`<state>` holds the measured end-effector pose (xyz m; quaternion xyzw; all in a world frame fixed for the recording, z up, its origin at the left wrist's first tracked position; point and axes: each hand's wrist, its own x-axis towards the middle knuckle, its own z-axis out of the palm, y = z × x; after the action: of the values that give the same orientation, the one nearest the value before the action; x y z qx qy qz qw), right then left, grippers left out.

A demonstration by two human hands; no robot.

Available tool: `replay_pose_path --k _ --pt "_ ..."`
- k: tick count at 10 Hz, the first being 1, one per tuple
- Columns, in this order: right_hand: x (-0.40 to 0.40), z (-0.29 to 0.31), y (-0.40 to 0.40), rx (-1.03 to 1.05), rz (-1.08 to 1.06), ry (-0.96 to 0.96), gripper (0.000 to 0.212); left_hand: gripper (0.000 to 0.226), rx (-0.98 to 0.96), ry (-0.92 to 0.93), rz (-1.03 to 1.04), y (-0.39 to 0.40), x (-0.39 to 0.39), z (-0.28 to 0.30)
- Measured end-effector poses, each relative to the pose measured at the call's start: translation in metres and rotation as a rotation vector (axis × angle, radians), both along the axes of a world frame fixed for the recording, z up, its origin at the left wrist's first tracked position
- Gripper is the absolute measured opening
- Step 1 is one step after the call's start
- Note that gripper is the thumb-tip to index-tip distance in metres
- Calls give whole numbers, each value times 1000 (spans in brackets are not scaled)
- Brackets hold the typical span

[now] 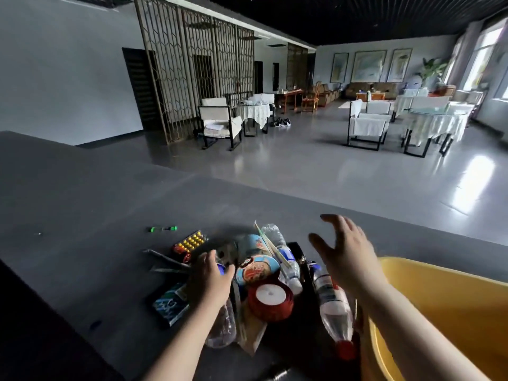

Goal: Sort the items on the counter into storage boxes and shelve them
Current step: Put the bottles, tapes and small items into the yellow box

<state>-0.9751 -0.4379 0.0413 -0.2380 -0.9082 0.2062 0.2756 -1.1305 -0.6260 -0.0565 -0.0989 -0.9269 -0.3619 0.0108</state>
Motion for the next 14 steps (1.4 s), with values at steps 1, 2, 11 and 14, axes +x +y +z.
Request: replay_pose_path --k 1,2,11,14 --pt "-62 -37 -40 -203 56 -144 58 76 89 -177 -14 -18 -16 -31" --pt "-100 -79 -64 -372 -2 -218 70 100 174 -171 -60 -22 -12 -47" --pt "-94 -23 -51 -579 -144 675 72 79 833 167 -127 -2 7 18" --pt "88 39 73 -508 -297 959 59 54 1048 264 -567 123 109 107"
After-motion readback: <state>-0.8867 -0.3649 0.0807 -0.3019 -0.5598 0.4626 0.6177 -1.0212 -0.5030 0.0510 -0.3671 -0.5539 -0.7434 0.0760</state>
